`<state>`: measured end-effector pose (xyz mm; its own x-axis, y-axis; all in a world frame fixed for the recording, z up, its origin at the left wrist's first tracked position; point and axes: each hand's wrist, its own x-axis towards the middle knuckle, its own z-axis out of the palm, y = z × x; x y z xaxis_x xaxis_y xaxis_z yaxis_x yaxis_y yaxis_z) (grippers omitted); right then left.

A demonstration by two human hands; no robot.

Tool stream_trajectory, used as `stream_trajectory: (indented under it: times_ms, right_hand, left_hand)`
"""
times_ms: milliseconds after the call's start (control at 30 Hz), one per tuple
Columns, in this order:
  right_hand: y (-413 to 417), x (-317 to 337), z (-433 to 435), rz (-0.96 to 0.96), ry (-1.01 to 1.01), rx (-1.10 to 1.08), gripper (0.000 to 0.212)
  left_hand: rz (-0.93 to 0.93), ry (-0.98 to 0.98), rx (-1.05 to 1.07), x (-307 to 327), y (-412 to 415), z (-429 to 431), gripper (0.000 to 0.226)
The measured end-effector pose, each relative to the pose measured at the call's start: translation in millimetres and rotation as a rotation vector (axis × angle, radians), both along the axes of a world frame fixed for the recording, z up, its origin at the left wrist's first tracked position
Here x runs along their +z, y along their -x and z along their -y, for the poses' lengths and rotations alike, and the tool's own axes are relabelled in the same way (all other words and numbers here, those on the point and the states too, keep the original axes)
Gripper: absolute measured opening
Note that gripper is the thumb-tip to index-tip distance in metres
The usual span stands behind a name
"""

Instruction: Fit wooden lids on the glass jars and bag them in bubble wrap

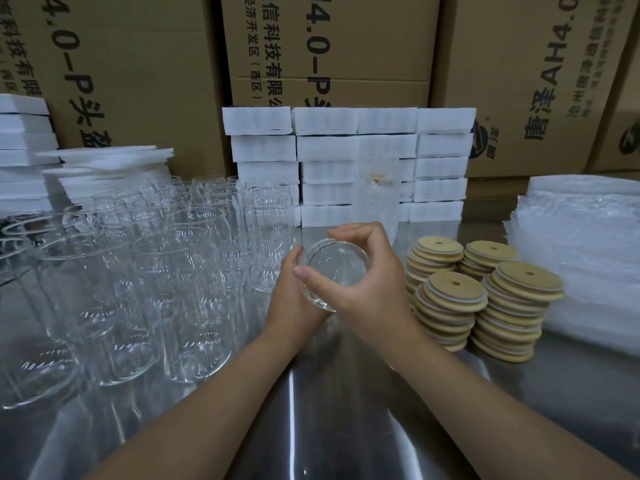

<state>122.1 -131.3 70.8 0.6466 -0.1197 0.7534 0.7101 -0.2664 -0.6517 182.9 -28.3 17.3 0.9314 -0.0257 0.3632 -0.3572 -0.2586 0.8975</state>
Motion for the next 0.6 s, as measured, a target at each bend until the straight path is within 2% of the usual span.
stream_trajectory:
  times_ms: [67,200,333,600]
  right_hand:
    - [-1.2,-0.1,0.0,0.002,-0.019,0.001,0.047]
    - [-3.7,-0.1,0.7,0.021,-0.068,0.029,0.035]
    - [-4.4,1.1,1.6,0.024,-0.092,0.042,0.021]
    - [-4.0,3.8,1.9,0.005,-0.103,0.038,0.011]
  left_hand:
    - [0.063,0.005,0.015,8.8,5.0,2.4,0.11]
    - [0.1,-0.147,0.031,19.4,11.2,1.7,0.095]
    - [0.057,-0.144,-0.003,23.0,11.6,1.2,0.075]
    - [0.016,0.024,-0.017,19.0,17.2,2.3,0.126]
